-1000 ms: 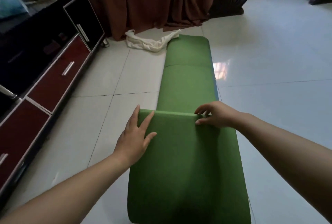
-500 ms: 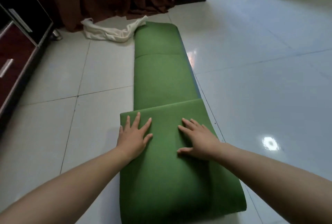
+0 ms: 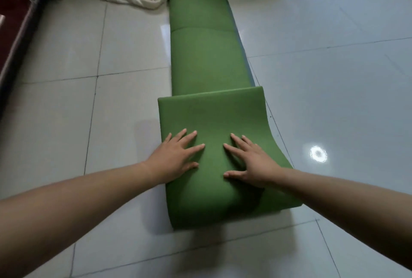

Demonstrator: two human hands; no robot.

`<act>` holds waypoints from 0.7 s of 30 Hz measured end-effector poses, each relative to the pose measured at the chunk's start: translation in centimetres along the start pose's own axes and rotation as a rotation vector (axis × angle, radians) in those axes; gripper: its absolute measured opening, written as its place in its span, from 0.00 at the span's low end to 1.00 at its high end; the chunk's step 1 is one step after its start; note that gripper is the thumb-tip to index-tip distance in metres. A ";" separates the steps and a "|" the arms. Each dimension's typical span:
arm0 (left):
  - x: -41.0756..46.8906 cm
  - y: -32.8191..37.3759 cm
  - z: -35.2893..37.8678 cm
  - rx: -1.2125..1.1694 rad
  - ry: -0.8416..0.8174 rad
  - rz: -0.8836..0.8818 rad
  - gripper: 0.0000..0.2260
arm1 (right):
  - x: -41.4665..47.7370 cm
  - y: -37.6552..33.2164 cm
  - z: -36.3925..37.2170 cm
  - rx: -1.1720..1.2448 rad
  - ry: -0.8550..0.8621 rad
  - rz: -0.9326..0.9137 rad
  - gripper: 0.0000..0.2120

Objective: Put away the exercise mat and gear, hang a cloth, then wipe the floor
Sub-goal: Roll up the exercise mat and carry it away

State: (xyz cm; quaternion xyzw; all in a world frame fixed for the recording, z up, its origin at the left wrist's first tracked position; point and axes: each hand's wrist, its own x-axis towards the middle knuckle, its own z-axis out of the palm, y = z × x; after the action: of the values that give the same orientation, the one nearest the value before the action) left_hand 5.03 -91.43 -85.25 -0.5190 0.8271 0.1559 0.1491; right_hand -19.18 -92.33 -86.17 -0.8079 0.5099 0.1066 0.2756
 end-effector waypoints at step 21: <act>-0.2 1.4 3.9 -0.067 -0.224 -0.086 0.30 | -2.2 2.4 3.7 -0.247 -0.101 -0.309 0.49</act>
State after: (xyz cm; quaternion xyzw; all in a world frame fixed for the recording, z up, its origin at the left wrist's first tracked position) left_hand 4.22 -89.10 -88.54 -0.5378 0.7766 0.2340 0.2299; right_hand -21.90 -89.37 -89.05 -0.8978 0.3484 0.1651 0.2129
